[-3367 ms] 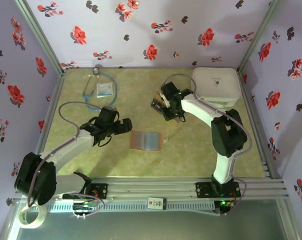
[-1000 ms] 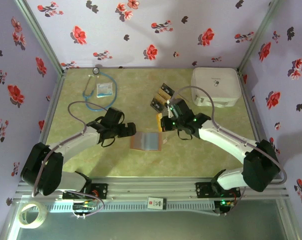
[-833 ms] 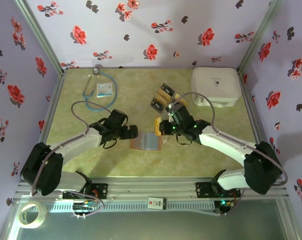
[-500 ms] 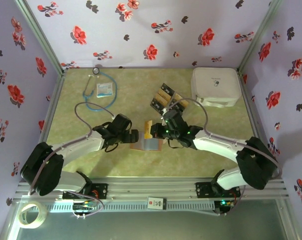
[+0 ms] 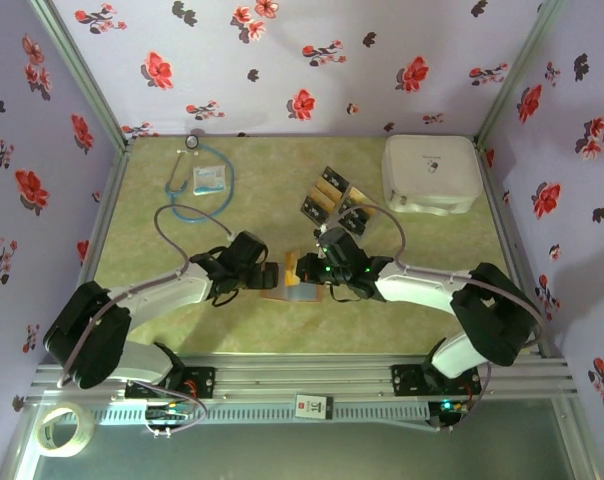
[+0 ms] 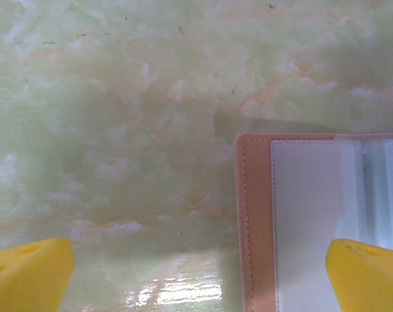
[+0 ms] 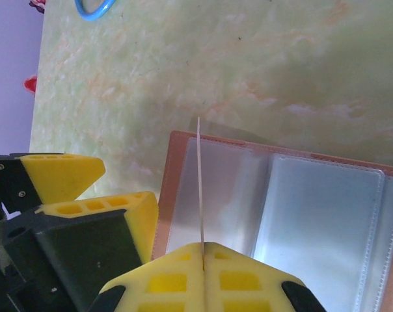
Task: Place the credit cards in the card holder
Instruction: Insert the credit card into the card slot.
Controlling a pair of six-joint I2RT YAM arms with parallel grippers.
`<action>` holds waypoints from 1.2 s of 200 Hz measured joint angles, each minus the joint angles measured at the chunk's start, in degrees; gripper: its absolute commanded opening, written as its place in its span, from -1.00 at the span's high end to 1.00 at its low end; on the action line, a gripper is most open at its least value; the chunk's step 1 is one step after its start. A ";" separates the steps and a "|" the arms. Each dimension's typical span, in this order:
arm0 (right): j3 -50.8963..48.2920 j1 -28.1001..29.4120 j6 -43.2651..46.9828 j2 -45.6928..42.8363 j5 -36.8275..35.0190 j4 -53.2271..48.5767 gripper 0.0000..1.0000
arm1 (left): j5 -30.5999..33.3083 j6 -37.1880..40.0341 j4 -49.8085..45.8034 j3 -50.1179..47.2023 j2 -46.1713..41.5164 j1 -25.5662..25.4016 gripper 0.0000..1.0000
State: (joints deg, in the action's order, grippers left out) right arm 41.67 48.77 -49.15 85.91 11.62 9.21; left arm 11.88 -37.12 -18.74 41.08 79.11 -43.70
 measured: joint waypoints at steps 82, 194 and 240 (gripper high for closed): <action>-2.69 -0.02 0.00 0.66 -0.24 0.04 1.00 | 1.25 1.57 0.31 0.17 3.58 -2.71 -0.99; -6.47 -2.64 0.02 0.90 0.11 2.60 1.00 | 4.76 0.98 1.31 -2.29 5.31 -2.93 -0.99; -7.43 -3.30 0.00 0.70 1.68 4.76 1.00 | 5.05 -0.02 2.34 -2.71 5.31 -2.97 -0.99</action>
State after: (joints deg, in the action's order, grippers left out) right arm 34.24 45.47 -49.15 86.61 13.30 13.98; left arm 16.93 -37.15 -16.40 38.37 84.42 -46.68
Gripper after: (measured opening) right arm 0.039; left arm 0.997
